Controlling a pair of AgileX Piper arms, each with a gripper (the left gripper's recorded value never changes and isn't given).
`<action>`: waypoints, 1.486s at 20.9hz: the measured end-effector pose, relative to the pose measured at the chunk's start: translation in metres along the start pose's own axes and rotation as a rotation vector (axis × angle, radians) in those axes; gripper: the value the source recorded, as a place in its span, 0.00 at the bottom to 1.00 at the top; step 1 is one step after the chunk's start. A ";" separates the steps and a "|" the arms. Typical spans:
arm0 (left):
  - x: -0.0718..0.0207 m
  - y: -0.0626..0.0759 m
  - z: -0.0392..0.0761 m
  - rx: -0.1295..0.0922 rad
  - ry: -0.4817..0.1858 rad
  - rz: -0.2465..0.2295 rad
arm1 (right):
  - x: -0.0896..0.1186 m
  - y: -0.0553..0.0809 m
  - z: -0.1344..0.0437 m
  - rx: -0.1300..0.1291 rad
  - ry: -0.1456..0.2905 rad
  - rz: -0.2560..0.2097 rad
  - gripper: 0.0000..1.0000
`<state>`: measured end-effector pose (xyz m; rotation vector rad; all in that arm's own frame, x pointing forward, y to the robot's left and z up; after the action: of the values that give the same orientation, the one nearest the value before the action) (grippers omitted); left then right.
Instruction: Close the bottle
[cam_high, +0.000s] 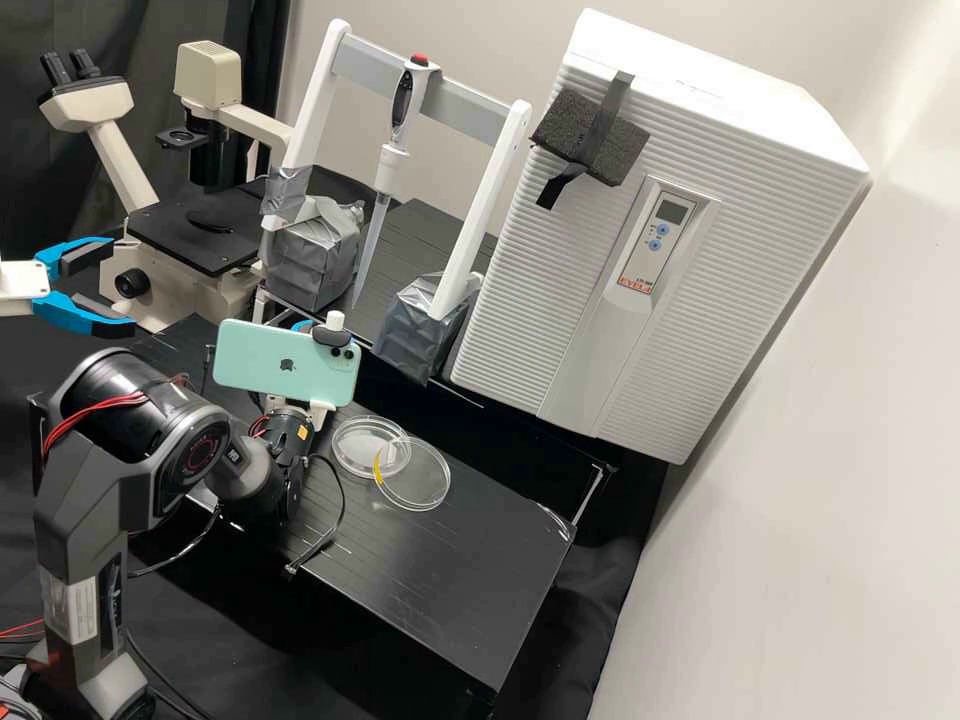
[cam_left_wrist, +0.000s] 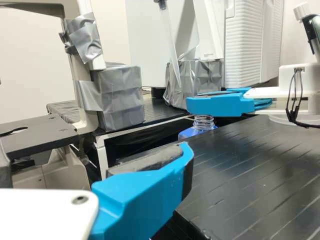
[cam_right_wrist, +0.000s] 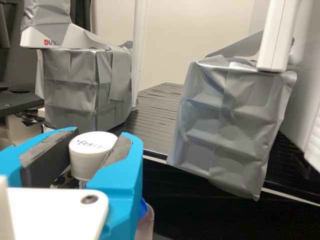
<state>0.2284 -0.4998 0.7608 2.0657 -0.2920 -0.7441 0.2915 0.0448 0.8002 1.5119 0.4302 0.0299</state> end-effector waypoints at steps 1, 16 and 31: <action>0.0000 0.000 0.000 0.000 0.000 0.000 | 0.000 0.000 0.000 0.000 0.000 0.000 0.00; 0.0003 0.000 0.001 0.000 -0.004 -0.001 | -0.006 -0.002 -0.007 -0.014 0.042 -0.016 0.00; 0.0003 0.000 0.001 0.000 -0.004 -0.001 | -0.007 -0.003 -0.007 -0.011 0.039 -0.020 0.00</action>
<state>0.2281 -0.5004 0.7602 2.0645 -0.2933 -0.7485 0.2827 0.0491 0.7990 1.4978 0.4754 0.0464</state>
